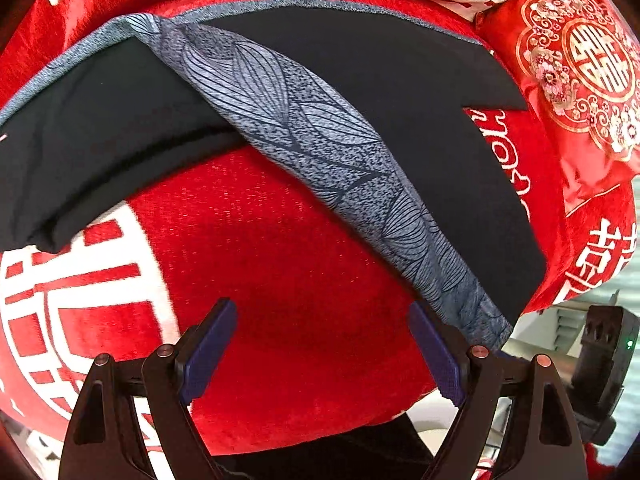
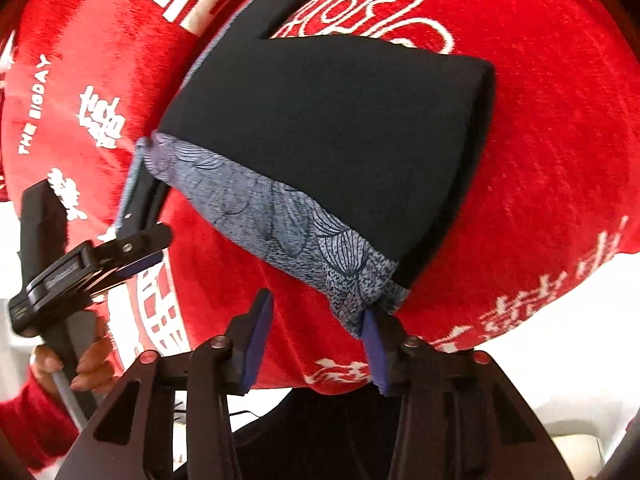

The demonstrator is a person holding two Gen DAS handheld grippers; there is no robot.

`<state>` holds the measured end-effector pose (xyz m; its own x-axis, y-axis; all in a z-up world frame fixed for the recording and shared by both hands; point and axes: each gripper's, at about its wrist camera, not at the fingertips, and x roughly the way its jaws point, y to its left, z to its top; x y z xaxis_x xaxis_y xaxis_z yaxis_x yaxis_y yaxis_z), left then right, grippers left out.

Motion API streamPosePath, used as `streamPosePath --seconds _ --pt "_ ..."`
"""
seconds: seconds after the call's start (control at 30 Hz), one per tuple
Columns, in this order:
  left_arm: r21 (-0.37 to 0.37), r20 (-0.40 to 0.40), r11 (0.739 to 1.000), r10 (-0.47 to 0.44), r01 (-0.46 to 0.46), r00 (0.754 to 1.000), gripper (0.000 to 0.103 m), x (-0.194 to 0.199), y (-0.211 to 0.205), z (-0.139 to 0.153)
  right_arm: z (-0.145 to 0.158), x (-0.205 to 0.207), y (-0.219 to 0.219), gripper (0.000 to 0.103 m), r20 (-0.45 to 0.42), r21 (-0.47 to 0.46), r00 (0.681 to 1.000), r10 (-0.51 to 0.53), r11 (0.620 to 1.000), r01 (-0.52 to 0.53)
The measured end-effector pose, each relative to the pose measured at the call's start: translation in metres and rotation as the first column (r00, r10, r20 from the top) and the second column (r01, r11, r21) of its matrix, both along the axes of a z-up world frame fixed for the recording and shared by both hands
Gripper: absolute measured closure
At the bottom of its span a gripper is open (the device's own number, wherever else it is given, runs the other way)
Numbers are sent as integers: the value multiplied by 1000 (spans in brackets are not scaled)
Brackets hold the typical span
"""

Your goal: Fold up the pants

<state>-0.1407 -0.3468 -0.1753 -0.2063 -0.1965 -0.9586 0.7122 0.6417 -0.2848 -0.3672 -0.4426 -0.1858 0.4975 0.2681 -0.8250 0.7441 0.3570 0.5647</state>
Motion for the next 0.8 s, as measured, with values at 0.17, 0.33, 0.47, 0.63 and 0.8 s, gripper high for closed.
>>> streamPosePath --seconds 0.17,0.33,0.47,0.63,0.8 --pt "-9 -28 1000 1 -2 1000 15 1 -10 -5 -9 -9 -5 57 63 52 998 -21 999 17" --pt "-14 -58 1000 23 -24 998 15 7 -16 -9 -22 -2 -10 86 68 134 997 -46 990 37" --pt "-24 -77 999 45 -47 996 15 9 -24 -11 -14 3 -16 100 110 199 992 -64 979 41" --pt "-36 -172 995 87 -95 981 15 8 -33 -16 26 5 -30 100 243 227 968 -65 974 9" --pt "-47 -260 991 106 -122 960 15 2 -43 -24 55 15 -48 100 338 249 940 -47 968 -41"
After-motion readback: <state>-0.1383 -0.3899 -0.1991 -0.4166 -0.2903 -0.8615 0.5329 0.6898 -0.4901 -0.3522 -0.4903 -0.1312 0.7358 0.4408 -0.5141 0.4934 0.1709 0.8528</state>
